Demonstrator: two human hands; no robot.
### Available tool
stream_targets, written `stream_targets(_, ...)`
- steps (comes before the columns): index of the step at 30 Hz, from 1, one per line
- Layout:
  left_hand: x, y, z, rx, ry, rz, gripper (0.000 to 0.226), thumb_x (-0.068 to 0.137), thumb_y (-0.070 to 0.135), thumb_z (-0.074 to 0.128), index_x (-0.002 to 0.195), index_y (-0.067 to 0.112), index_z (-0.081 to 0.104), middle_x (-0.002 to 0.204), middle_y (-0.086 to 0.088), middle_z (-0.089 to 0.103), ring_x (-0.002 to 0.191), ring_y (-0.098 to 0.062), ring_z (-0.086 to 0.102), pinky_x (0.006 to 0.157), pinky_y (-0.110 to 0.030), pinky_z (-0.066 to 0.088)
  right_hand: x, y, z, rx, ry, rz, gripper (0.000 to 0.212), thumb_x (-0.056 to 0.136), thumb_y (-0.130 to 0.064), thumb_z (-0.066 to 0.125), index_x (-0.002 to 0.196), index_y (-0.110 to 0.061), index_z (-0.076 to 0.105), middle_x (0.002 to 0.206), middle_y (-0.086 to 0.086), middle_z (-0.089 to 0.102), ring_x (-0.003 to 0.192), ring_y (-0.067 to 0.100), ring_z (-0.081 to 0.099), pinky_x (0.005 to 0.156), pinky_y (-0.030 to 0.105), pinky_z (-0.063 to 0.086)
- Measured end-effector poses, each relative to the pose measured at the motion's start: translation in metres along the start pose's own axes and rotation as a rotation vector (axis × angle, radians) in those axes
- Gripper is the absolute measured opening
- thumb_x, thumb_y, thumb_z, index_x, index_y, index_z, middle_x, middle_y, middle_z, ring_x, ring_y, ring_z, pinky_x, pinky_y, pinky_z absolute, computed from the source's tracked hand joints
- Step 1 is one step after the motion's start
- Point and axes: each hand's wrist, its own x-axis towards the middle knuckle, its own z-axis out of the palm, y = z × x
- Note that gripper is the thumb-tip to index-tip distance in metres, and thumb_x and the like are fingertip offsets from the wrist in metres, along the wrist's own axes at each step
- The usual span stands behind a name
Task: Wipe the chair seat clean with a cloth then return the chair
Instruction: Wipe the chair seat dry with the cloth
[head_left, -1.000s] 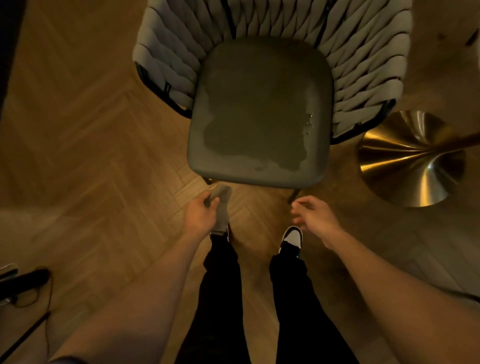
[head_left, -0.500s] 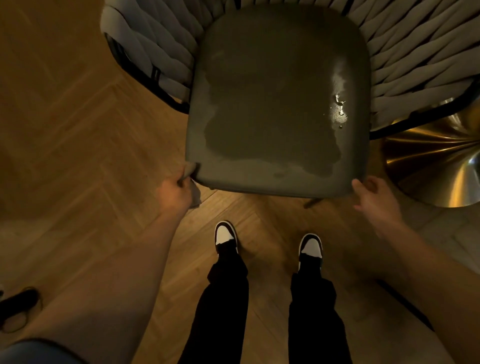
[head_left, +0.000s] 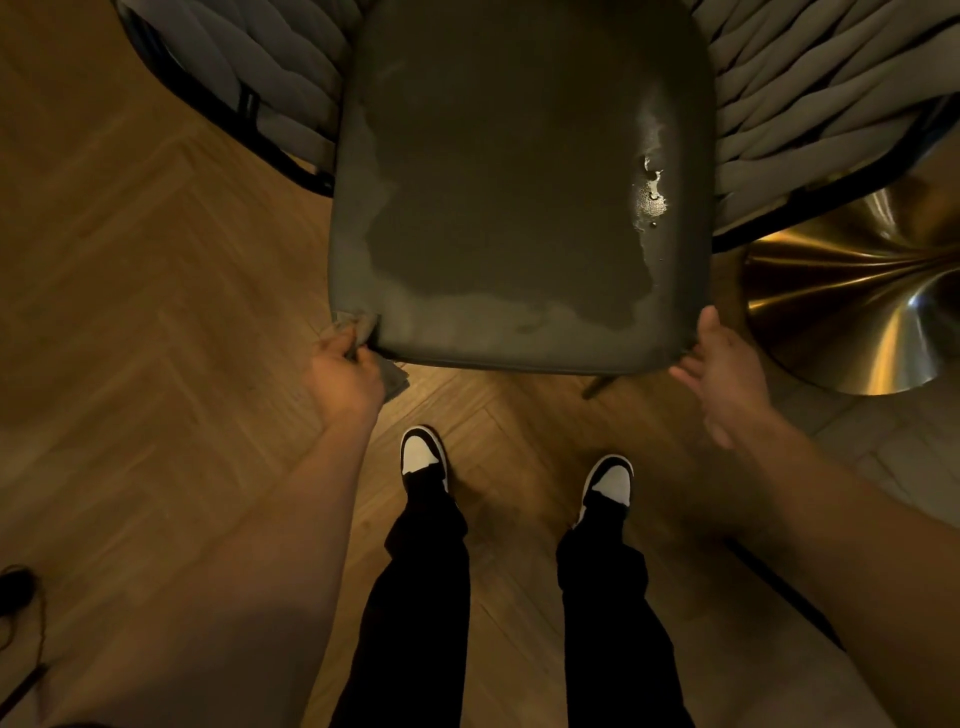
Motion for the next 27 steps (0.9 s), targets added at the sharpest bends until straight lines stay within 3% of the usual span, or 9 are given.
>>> stream_targets(2, -0.009, 0.0, 0.011, -0.01, -0.036, 0.04, 0.032, 0.092, 0.005, 0.054, 0.121, 0.007, 0.067, 0.117, -0.014, 0.064, 0.107, -0.025, 0.059, 0.08, -0.008, 0.032, 0.0, -0.001, -0.003, 0.04, -0.026, 0.001, 0.057, 0.105, -0.052, 0.04, 0.151, -0.017, 0.044, 0.142, 0.002, 0.058, 0.117, 0.013, 0.061, 0.098, 0.03, 0.051)
stream_targets(4, -0.025, 0.006, 0.029, -0.039, -0.086, 0.079, 0.031, 0.089, 0.003, 0.056, 0.118, 0.004, 0.068, 0.116, -0.015, 0.064, 0.107, -0.024, 0.06, 0.083, -0.002, 0.029, 0.0, -0.002, -0.007, 0.053, -0.054, -0.001, 0.059, 0.106, -0.051, 0.038, 0.151, -0.014, 0.043, 0.144, 0.006, 0.057, 0.115, 0.013, 0.062, 0.096, 0.029, 0.051)
stream_targets(7, -0.062, 0.027, 0.063, -0.063, -0.172, 0.145, 0.03, 0.088, 0.004, 0.058, 0.116, 0.003, 0.069, 0.114, -0.015, 0.062, 0.102, -0.025, 0.061, 0.087, -0.008, 0.034, 0.0, -0.002, -0.008, 0.072, -0.091, -0.005, 0.059, 0.106, -0.05, 0.037, 0.152, -0.012, 0.041, 0.145, 0.009, 0.057, 0.108, 0.01, 0.064, 0.091, 0.026, 0.052)
stream_targets(11, -0.114, 0.064, 0.1, -0.124, -0.239, 0.196, 0.031, 0.091, 0.005, 0.057, 0.121, 0.006, 0.067, 0.114, -0.008, 0.058, 0.087, -0.006, 0.053, 0.076, 0.005, 0.031, 0.0, -0.004, -0.013, 0.102, -0.124, 0.02, 0.06, 0.107, -0.049, 0.036, 0.153, -0.011, 0.04, 0.144, 0.011, 0.057, 0.111, 0.012, 0.064, 0.086, 0.025, 0.053)
stream_targets(15, -0.144, 0.089, 0.127, -0.16, -0.291, 0.233, 0.034, 0.09, 0.006, 0.056, 0.121, 0.007, 0.067, 0.11, -0.009, 0.056, 0.092, -0.019, 0.058, 0.087, -0.023, 0.048, 0.001, -0.003, -0.02, 0.089, -0.173, 0.016, 0.057, 0.108, -0.049, 0.033, 0.15, -0.012, 0.044, 0.14, 0.007, 0.06, 0.107, 0.01, 0.065, 0.091, 0.025, 0.053)
stream_targets(18, -0.162, 0.107, 0.142, -0.142, -0.351, 0.283, 0.035, 0.089, 0.007, 0.057, 0.122, 0.01, 0.067, 0.112, -0.009, 0.055, 0.093, -0.02, 0.058, 0.088, -0.021, 0.046, 0.004, -0.002, -0.022, 0.085, -0.182, 0.029, 0.056, 0.109, -0.047, 0.032, 0.149, -0.011, 0.045, 0.135, 0.007, 0.063, 0.103, 0.007, 0.067, 0.089, 0.024, 0.055)
stream_targets(21, -0.179, 0.123, 0.157, -0.082, -0.458, 0.403, 0.035, 0.09, 0.009, 0.056, 0.123, 0.014, 0.066, 0.114, -0.009, 0.053, 0.094, -0.022, 0.057, 0.09, -0.028, 0.048, 0.005, -0.001, -0.027, 0.052, -0.194, 0.041, 0.051, 0.109, -0.047, 0.031, 0.142, -0.015, 0.052, 0.113, -0.007, 0.069, 0.099, 0.002, 0.068, 0.081, 0.019, 0.056)
stream_targets(24, -0.186, 0.14, 0.165, -0.025, -0.528, 0.532, 0.029, 0.089, 0.008, 0.056, 0.115, 0.011, 0.068, 0.109, -0.009, 0.052, 0.09, -0.024, 0.057, 0.085, -0.037, 0.052, 0.008, 0.0, -0.034, 0.003, -0.193, 0.061, 0.041, 0.11, -0.043, 0.029, 0.115, -0.023, 0.064, 0.094, -0.014, 0.076, 0.096, -0.002, 0.07, 0.072, 0.014, 0.054)
stream_targets(27, -0.183, 0.154, 0.165, 0.038, -0.482, 0.604, 0.03, 0.09, 0.012, 0.057, 0.118, 0.011, 0.065, 0.112, -0.011, 0.051, 0.091, -0.029, 0.057, 0.083, -0.039, 0.051, 0.009, -0.002, -0.037, -0.007, -0.177, 0.059, 0.042, 0.111, -0.043, 0.029, 0.101, -0.027, 0.066, 0.094, -0.01, 0.077, 0.094, 0.0, 0.072, 0.078, 0.018, 0.054)
